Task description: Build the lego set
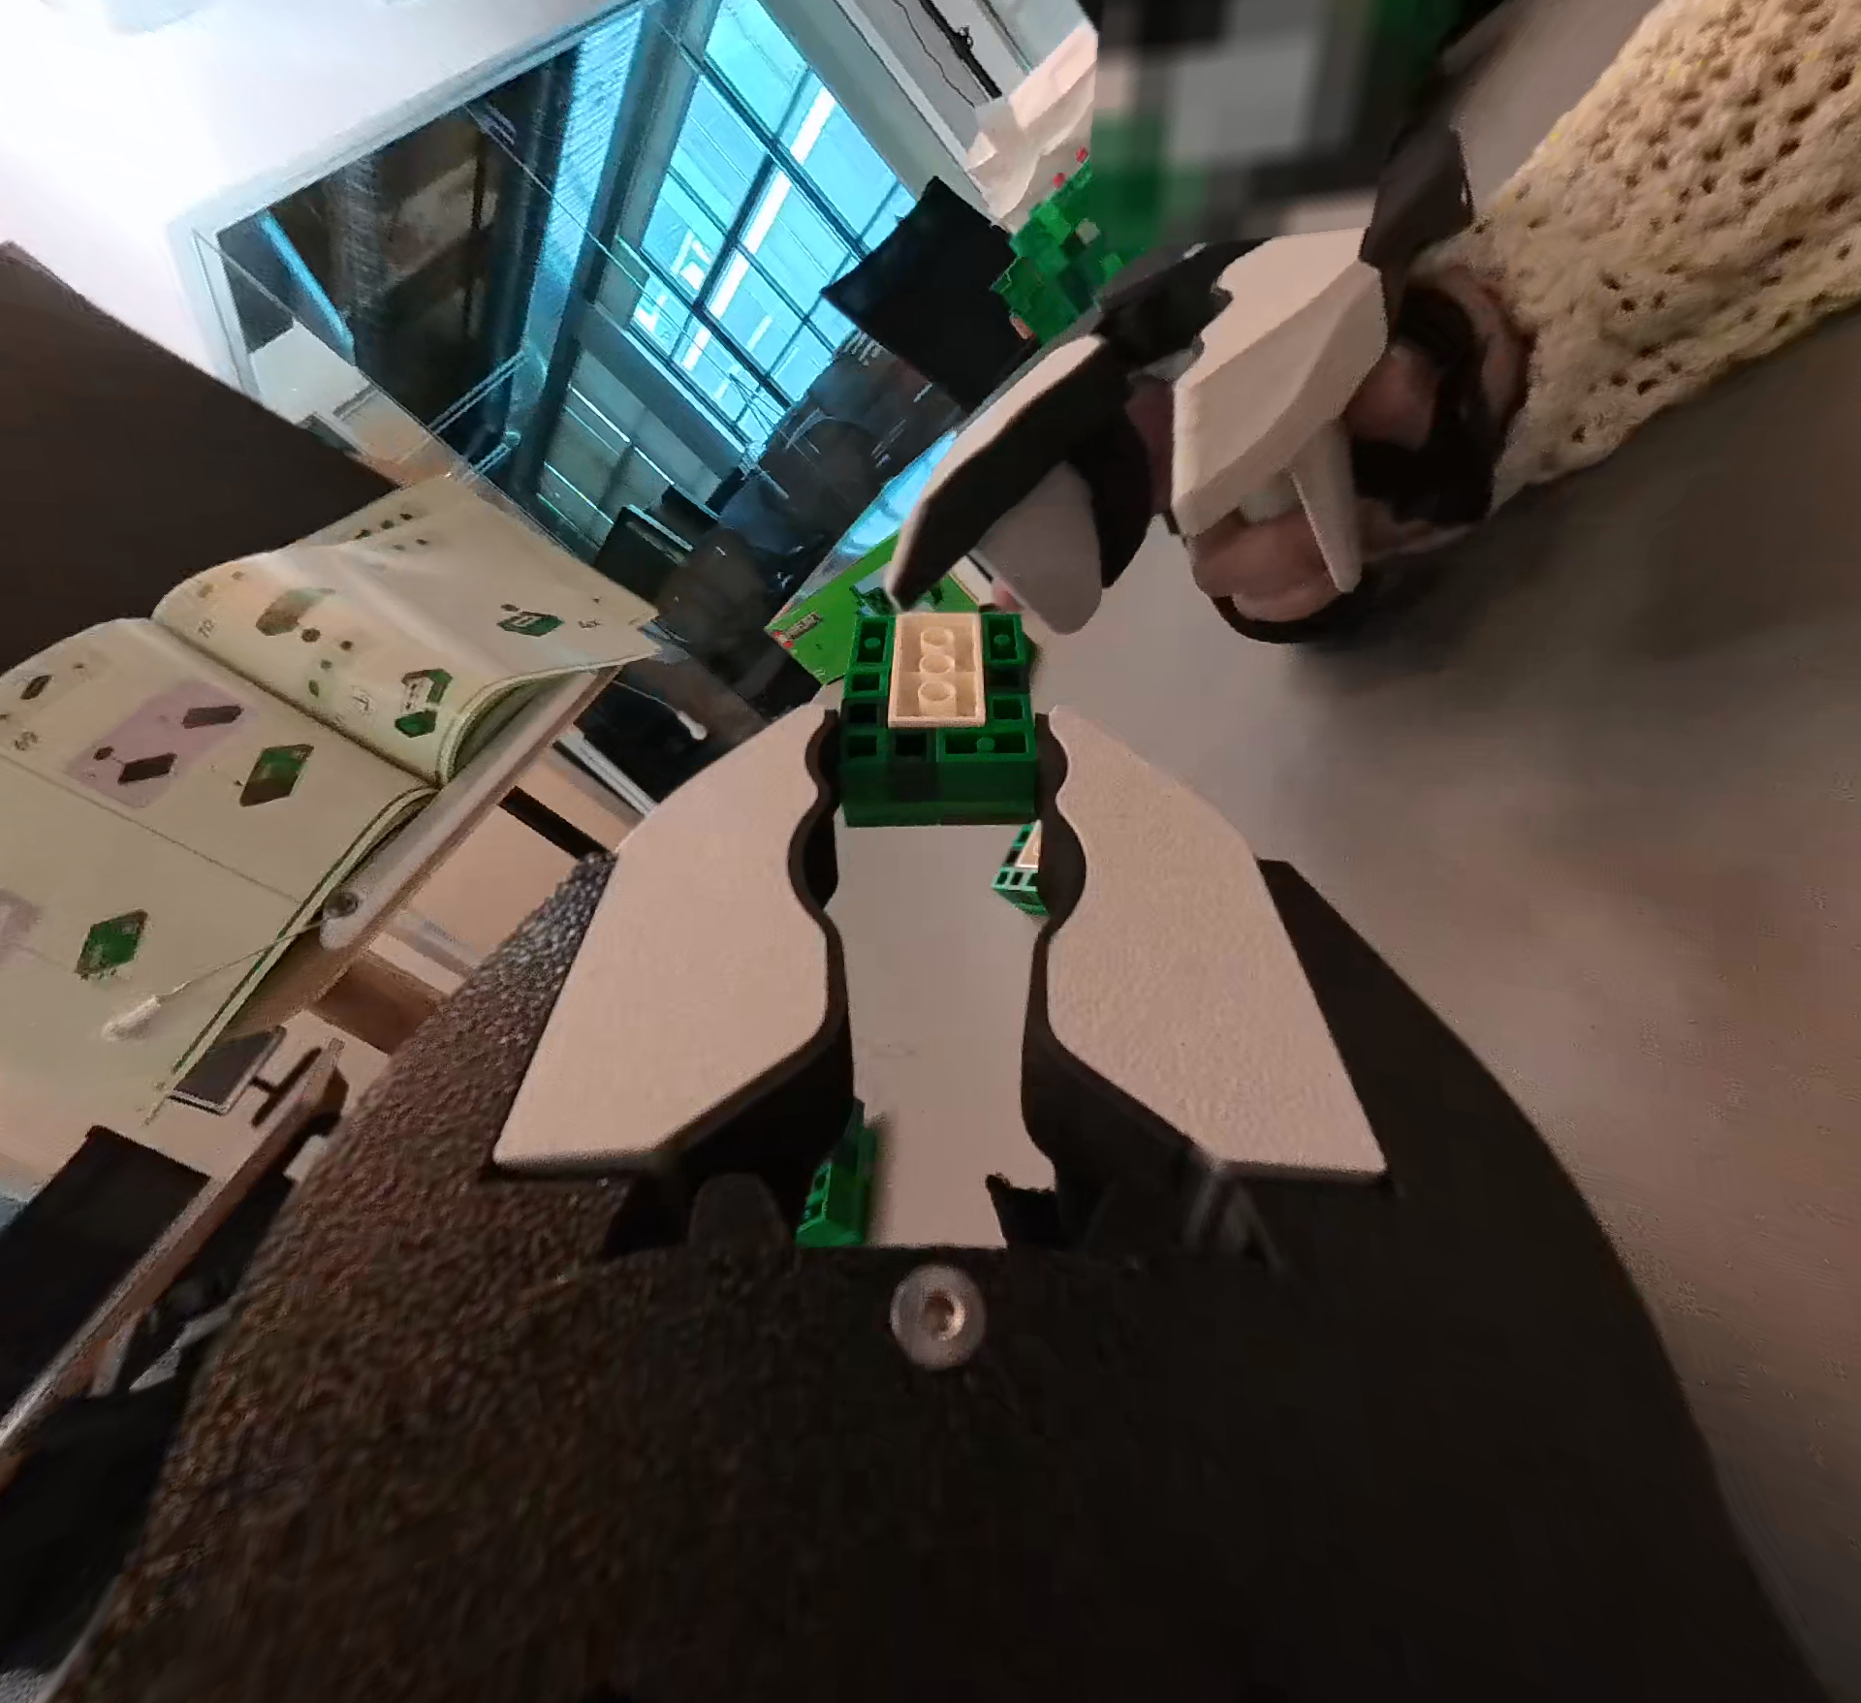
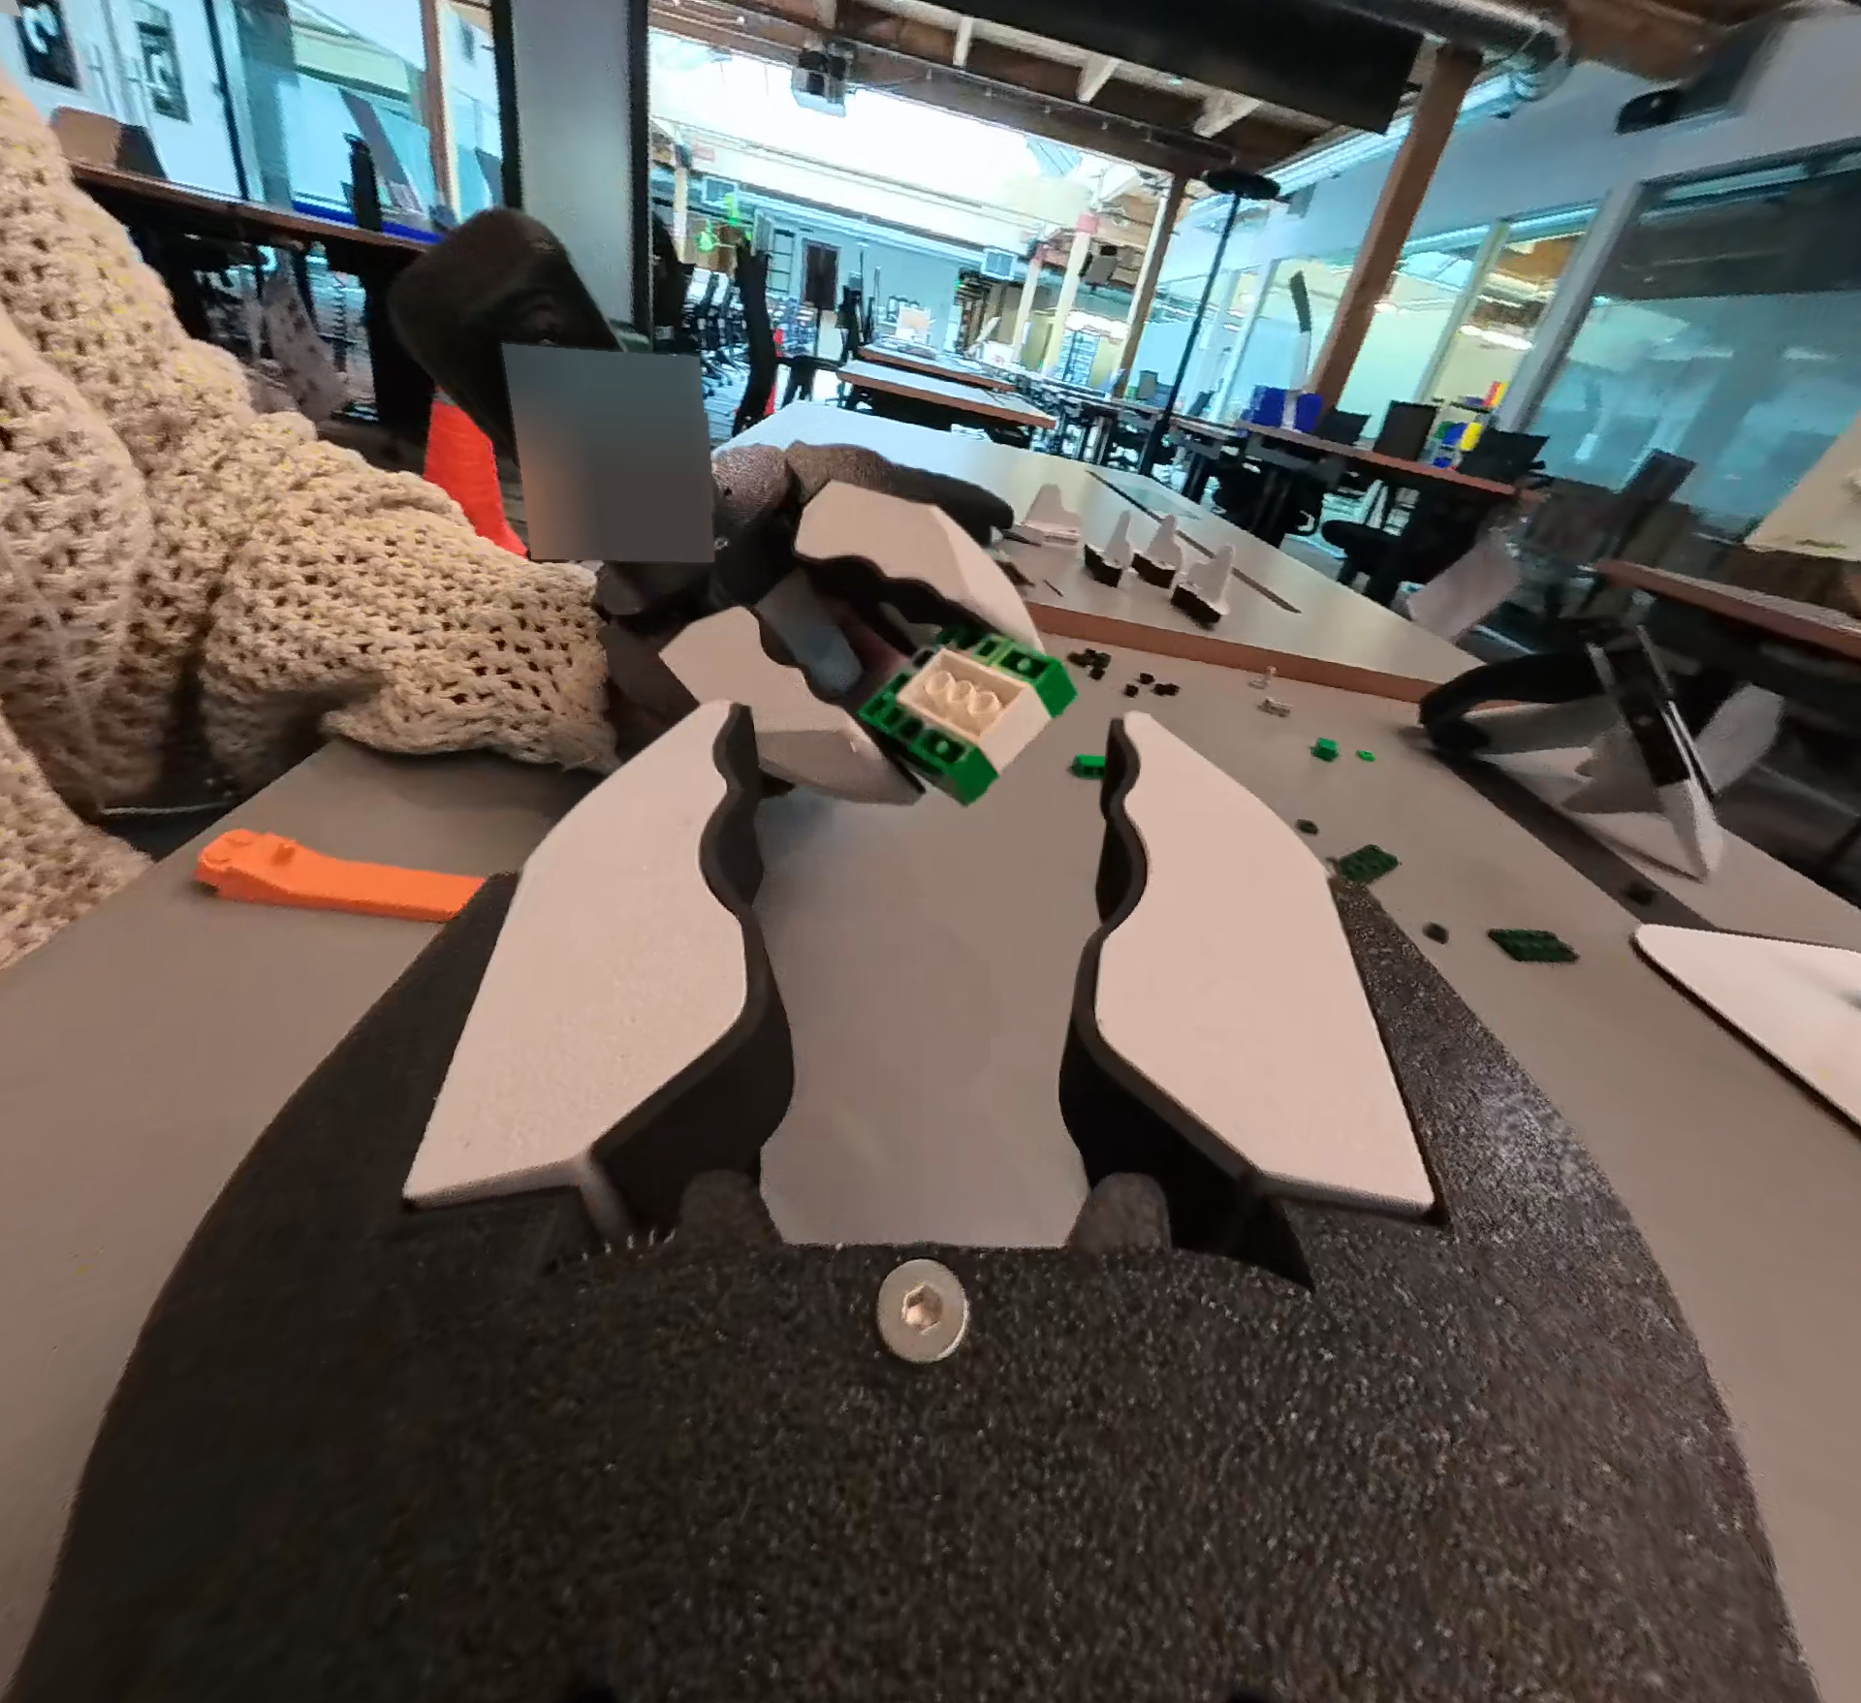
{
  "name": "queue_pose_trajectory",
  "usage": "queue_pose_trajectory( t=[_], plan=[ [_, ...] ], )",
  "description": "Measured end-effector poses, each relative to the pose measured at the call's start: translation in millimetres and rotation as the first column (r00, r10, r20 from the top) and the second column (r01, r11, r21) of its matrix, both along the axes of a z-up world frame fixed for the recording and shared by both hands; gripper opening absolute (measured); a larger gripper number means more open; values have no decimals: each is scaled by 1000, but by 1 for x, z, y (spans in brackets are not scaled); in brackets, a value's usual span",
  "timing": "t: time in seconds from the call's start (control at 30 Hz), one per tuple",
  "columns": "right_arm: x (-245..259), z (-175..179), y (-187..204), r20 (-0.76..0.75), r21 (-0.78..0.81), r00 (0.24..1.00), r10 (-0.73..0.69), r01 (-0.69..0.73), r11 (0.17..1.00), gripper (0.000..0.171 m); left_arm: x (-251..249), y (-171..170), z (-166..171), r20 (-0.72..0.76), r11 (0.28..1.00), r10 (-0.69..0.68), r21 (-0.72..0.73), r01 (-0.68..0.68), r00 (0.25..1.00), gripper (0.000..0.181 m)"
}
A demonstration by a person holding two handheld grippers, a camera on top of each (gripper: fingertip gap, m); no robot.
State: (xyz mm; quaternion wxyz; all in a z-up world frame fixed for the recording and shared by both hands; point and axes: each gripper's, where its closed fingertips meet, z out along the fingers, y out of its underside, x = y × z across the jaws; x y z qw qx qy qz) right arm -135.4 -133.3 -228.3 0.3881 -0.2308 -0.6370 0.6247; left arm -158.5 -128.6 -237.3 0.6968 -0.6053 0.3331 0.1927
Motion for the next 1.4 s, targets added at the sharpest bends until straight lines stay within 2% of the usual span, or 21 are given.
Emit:
queue_pose_trajectory(
  t=[0.17,0.4,0.57,0.7,0.8,0.87,0.97,1.03,1.23,1.4],
  plan=[
    [5,-1,-8,-10,14,998,60,-59,998,65,-2,0,4,-81,997,55,57,-51,995,36],
    [8,1,-12,-61,45,996,62,-59,997,69,9,1,-2,-265,994,95,85,-75,960,36],
    [6,-1,-16,-38,32,996,82,-81,996,70,8,1,-3,-274,993,105,83,-86,956,36],
    [2,9,1,8,-147,996,91,-89,985,64,13,2,-6,-370,991,121,104,-89,921,35],
    [5,7,3,107,-265,970,220,-186,946,55,21,0,-8,-443,989,123,132,-72,888,35],
    [9,4,0,172,-322,929,328,-262,910,44,24,0,-10,-466,988,123,138,-66,876,35],
    [12,-1,-3,263,-409,853,451,-324,853,38,29,-2,-10,-479,989,107,145,-41,871,35],
    [11,-1,-1,267,-419,852,451,-318,850,27,32,-3,-11,-476,989,94,144,-28,875,35],
    [13,-4,10,260,-335,902,346,-252,908,9,29,-3,-15,-471,992,87,119,-34,878,35],
    [14,-8,7,298,-337,876,378,-274,901,11,34,-3,-20,-490,995,65,98,-19,869,35]
  ],
)
